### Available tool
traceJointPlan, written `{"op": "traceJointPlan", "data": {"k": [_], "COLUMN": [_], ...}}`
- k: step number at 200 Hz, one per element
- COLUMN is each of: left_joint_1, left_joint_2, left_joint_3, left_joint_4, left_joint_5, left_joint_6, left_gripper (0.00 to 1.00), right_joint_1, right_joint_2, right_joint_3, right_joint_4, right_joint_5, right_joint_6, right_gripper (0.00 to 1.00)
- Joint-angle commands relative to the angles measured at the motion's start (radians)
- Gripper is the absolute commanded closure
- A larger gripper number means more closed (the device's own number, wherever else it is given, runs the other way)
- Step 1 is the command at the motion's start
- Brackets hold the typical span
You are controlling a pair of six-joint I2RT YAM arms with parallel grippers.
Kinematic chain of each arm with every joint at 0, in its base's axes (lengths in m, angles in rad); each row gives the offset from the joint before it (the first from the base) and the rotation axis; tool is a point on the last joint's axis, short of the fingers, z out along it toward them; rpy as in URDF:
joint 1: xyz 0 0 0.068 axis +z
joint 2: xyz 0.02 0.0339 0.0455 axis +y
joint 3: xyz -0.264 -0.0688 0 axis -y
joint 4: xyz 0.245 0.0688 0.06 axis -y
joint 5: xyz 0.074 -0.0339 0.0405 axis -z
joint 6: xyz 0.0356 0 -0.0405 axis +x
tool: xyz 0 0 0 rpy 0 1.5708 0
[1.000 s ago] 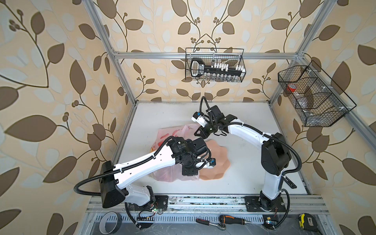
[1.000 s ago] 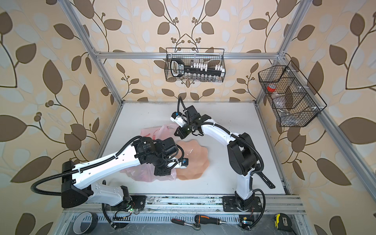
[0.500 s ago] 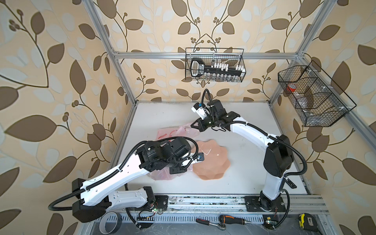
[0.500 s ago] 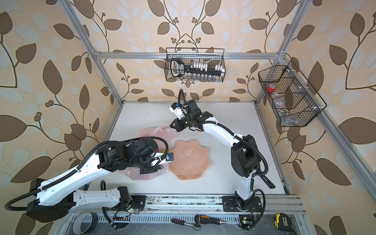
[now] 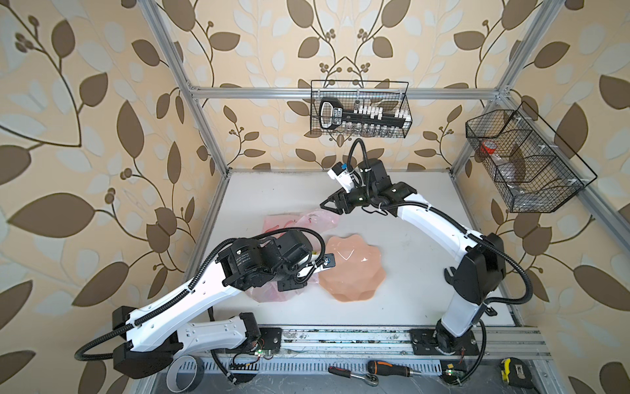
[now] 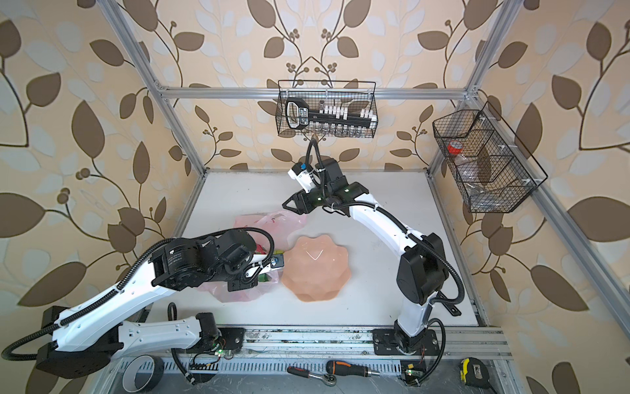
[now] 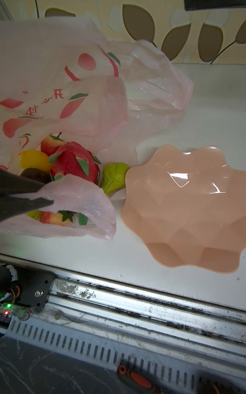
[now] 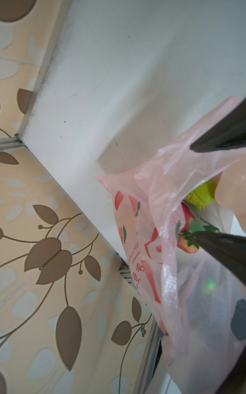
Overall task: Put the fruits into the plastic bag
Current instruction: 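Reach the right gripper across to grasp the bag handle farthest from the robot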
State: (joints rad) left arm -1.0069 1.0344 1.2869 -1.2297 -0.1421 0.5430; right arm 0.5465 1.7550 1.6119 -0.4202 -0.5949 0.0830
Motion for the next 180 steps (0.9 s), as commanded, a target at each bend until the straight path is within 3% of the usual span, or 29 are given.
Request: {"op": "traceJointPlan", "data": {"k": [1,74,180], "left_joint_1": [0.005,0.005,0.005], "left_joint_2": [-0.022,-0.025,-0.001], "left_joint_3": [-0.001,0.003,0.025], "left_joint_4": [-0.014,-0.033,-0.039], "left_joint_5": [-0.01,-0.008,0.007], "left_joint_6": [-0.008,-0.016,-0.02], "left_gripper": [1.0,1.0,1.0], "right_joint_1": [-0.022,0.014,0.062], "right_joint_2": [-0.045,0.048,0.186], "right_joint_3": [-0.047,-0.007,0.069], "right_joint_4": [-0.052,-0.229,-0.207], "right_joint_5": [-0.025,0.076,0.222], "right_joint_6": [-0.118,-0.348,-0.368], "right_gripper": [0.29,0.23,0.25]}}
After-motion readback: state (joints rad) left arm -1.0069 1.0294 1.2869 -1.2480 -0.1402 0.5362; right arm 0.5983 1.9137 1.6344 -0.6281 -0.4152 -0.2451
